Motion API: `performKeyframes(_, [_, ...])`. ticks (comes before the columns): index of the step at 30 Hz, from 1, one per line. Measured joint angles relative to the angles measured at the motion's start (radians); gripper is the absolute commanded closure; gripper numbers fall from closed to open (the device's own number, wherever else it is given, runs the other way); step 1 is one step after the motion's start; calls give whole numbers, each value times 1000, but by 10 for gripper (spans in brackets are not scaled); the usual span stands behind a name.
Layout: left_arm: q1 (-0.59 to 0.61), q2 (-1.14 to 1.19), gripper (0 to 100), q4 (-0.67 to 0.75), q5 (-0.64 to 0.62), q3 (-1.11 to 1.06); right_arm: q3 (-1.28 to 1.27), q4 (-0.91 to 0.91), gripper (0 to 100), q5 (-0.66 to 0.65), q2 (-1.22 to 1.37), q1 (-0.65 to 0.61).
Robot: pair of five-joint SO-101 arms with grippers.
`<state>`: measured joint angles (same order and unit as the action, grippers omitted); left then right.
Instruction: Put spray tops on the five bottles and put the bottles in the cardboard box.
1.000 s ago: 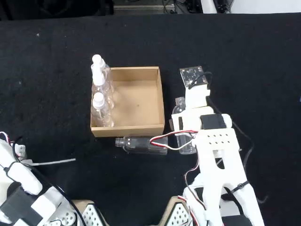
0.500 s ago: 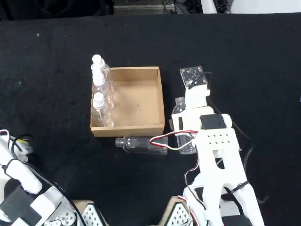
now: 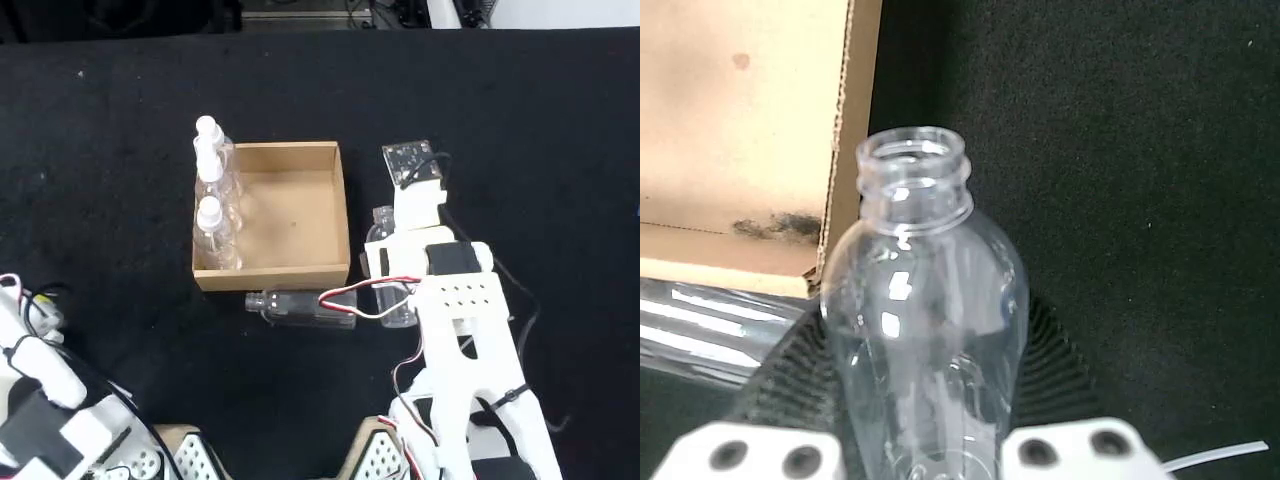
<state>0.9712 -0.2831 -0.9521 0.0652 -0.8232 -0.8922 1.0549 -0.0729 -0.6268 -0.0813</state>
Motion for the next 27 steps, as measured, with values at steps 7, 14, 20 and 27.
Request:
performKeyframes(7, [-29,115,827,25,-23,20,0,0,988,0,0,0])
performKeyframes(14, [-25,144,947,21,-23,46,0,0,988,0,0,0])
performKeyframes(20, [-49,157,969,-40,-25,80,0,0,988,0,0,0])
performKeyframes(27, [-71,160,970,-230,-26,189,97,78,988,0,0,0])
